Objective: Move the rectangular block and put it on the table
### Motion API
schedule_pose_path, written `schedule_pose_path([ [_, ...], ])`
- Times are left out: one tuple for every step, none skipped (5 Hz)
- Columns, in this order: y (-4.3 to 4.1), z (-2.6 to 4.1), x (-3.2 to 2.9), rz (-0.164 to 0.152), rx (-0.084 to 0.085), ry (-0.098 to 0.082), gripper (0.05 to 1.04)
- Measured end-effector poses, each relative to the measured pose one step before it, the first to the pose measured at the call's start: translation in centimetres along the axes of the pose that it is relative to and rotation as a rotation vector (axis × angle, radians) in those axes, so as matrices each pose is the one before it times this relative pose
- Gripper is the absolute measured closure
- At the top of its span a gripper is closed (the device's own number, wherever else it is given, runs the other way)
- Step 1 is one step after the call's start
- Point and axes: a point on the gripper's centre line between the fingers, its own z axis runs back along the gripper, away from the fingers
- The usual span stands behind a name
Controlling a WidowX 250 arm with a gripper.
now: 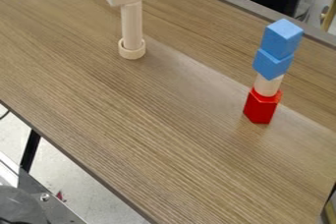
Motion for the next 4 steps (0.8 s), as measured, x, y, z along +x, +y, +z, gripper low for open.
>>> schedule_pose_path([
  [0.249, -0.977, 0.395, 0.0242, 0.0242, -0.0216, 0.085],
  [0.161, -0.46, 0.416, 0.0155, 0.014, -0.0241, 0.085],
  [-0.02, -0.008, 0.006, 0.0082, -0.0041, -0.0021, 0.085],
  [-0.122, -0.891, 0.009, 0.0096, -0.0139, 0.0202, 0.085],
])
